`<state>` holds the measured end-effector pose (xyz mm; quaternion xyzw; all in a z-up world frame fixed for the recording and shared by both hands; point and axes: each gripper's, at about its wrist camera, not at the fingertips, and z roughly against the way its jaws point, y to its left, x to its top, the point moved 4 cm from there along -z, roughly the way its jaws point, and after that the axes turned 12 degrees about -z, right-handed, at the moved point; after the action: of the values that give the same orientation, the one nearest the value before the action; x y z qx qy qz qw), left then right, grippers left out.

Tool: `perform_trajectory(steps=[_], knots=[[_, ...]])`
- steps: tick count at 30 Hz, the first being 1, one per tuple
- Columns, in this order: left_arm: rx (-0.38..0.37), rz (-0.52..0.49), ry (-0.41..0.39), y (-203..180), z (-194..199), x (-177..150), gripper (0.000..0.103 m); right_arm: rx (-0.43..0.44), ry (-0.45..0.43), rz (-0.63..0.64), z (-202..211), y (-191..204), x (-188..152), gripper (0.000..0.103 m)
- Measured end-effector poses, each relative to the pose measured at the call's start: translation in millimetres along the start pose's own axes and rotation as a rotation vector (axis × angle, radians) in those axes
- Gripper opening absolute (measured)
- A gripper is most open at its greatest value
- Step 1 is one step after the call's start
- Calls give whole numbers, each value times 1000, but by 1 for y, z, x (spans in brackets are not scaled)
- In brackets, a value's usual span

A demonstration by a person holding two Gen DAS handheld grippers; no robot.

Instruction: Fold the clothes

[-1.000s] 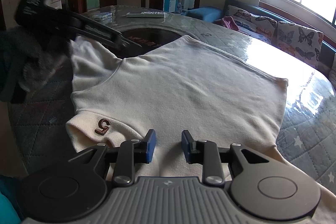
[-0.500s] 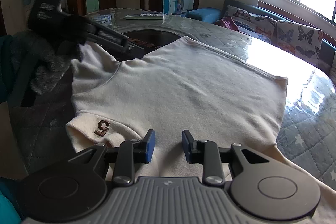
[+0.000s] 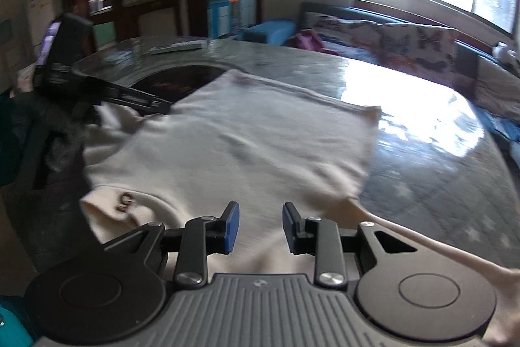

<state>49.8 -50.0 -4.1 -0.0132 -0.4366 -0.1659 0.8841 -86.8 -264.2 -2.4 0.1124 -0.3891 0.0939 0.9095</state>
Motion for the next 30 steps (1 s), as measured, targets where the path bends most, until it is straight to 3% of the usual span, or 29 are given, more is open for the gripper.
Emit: perform_trajectory(steps=[9, 16, 24, 30], knots=[[-216, -154, -73, -75, 42, 3, 24, -99, 9, 2, 20, -21, -22, 29], [-355, -300, -94, -134, 58, -8, 25, -127, 1, -4, 26, -25, -30, 29], [-405, -429, -58, -164, 60, -37, 25, -140, -22, -58, 39, -39, -38, 29], [-408, -436, -76, -166, 62, -33, 25, -296, -60, -155, 55, -87, -42, 29]])
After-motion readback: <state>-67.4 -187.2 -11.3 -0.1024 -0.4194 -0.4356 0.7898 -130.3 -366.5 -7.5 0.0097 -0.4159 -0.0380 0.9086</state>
